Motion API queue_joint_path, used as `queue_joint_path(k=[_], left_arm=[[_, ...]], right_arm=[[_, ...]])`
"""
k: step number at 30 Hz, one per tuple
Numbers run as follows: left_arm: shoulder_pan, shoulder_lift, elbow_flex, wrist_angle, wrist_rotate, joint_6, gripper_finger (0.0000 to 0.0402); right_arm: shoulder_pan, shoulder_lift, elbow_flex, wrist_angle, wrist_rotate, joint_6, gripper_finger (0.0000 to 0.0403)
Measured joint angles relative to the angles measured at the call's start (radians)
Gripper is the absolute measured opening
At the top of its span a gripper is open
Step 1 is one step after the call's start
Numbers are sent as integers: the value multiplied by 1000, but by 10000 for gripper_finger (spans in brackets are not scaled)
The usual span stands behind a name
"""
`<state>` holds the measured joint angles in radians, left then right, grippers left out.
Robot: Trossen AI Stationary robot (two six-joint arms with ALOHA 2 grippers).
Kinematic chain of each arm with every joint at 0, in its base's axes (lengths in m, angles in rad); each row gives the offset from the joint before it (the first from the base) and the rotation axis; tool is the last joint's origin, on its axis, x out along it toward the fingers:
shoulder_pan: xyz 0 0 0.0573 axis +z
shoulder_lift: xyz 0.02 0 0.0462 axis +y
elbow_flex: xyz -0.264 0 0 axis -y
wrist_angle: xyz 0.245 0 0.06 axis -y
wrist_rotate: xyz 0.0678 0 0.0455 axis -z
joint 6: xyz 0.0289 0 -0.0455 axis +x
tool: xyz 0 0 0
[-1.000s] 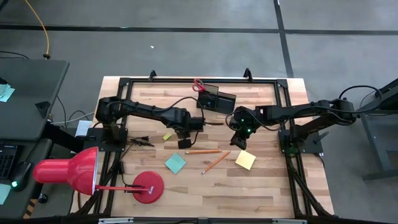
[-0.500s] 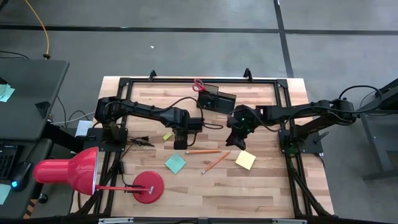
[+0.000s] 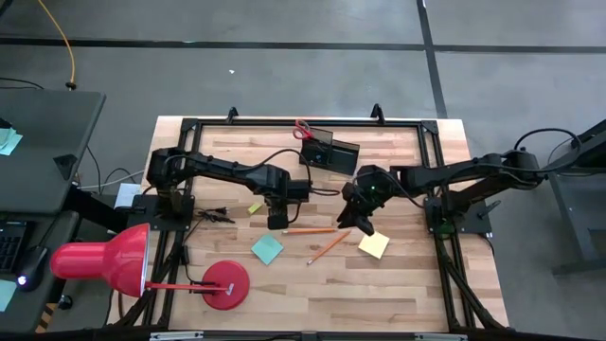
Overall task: Pick and place office supplies into organizer
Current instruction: Put the black pen in the black desk organizer
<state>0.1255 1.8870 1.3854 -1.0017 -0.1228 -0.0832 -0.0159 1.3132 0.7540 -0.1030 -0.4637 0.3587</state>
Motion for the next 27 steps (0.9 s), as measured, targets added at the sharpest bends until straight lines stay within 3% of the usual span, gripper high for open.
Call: queue_joint_path(k=[27], left_arm=[[117,33,-121,127,86,-55,159]], right_arm=[[36,0,0,33,27,-80,112]])
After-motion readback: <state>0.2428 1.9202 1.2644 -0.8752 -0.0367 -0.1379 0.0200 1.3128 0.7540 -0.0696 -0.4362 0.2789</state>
